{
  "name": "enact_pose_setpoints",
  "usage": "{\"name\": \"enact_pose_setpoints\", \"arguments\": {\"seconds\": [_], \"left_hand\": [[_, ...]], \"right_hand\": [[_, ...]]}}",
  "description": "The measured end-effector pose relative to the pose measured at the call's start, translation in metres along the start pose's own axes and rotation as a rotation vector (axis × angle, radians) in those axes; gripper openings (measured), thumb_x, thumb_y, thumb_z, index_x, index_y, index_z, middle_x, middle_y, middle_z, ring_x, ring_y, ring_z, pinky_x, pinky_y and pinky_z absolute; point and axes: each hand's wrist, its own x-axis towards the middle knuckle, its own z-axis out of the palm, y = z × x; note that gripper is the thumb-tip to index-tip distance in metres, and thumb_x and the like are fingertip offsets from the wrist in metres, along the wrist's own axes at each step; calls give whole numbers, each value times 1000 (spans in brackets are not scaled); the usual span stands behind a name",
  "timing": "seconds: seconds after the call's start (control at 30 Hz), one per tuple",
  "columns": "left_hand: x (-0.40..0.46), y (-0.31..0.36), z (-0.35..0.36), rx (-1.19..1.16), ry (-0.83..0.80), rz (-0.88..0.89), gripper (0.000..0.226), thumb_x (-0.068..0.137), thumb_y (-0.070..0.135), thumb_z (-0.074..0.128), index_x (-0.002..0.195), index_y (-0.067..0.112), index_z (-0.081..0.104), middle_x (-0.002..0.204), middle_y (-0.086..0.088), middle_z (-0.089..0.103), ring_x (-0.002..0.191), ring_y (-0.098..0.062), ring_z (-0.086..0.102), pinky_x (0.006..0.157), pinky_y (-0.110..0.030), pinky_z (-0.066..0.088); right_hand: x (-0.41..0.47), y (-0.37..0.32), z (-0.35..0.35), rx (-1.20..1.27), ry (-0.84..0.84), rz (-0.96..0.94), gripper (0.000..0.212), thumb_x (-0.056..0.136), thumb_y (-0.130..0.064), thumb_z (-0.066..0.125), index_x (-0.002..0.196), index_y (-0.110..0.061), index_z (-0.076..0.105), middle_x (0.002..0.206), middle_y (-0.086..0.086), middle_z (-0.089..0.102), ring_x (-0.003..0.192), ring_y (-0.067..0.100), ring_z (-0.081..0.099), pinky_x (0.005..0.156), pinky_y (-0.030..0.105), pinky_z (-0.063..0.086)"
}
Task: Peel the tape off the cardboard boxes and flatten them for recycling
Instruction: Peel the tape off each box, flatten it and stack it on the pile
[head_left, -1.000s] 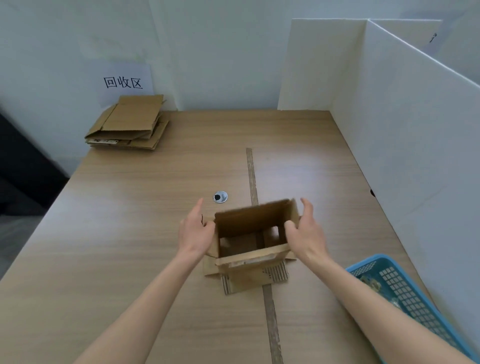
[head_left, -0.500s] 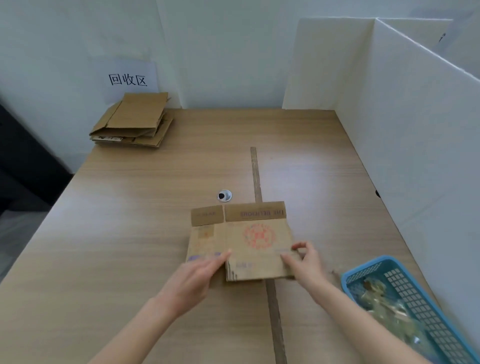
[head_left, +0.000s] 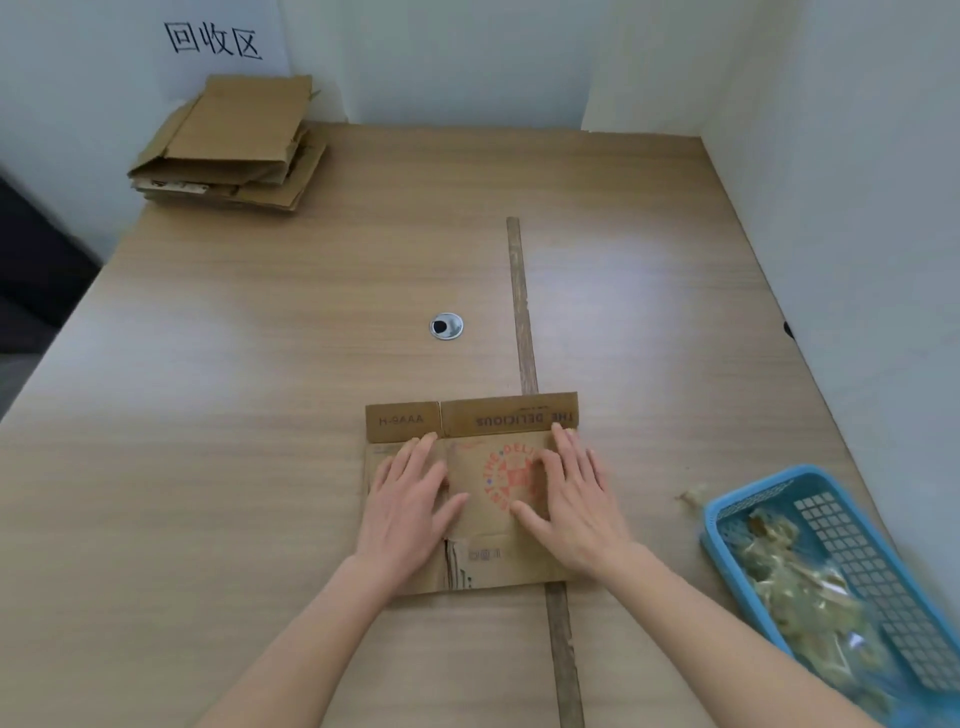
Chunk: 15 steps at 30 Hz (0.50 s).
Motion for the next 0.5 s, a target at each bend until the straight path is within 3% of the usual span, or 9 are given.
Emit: {"name": "enact_pose_setpoints", "arguments": {"seconds": [0.07, 0.13, 0.2, 0.3, 0.5], "left_hand": [[11, 2, 9, 9, -26, -35, 47, 95, 69, 40, 106, 25, 52, 169, 4, 14, 157, -18, 7, 126, -50, 7], [16, 2, 19, 36, 6, -54, 55, 90, 76, 35, 107, 26, 51, 169, 5, 17, 157, -19, 7, 125, -55, 5], [16, 1, 27, 55, 68, -45, 67, 88, 76, 36, 125, 24, 56, 166, 2, 28, 155, -22, 19, 123, -60, 13], [15, 0, 36, 130, 83, -18, 81, 90, 75, 36, 157, 29, 37, 166, -2, 28, 153, -27, 25, 120, -64, 16], [18, -2, 41, 173, 17, -11, 81, 94, 75, 30, 161, 30, 24, 171, -4, 11, 157, -29, 10, 119, -70, 9]], "right_hand": [[15, -5, 11, -6, -22, -51, 86, 89, -81, 17, 159, -31, 6, 166, 8, -25, 153, 22, -25, 125, 44, -9], [23, -7, 24, -19, 41, -54, 87, 88, -85, 10, 160, -38, 0, 165, 11, -26, 152, 23, -27, 125, 46, -9], [25, -7, 34, -9, 151, -46, 84, 91, -83, 19, 161, -38, 13, 169, 14, -9, 156, 27, -11, 126, 49, 1], [25, -5, 42, 43, 267, -52, 78, 90, -77, 37, 157, -37, 32, 169, 14, 11, 156, 28, 9, 124, 52, 15], [27, -6, 43, 33, 260, -56, 80, 88, -76, 44, 157, -37, 31, 169, 14, 11, 156, 29, 11, 121, 59, 17]]}}
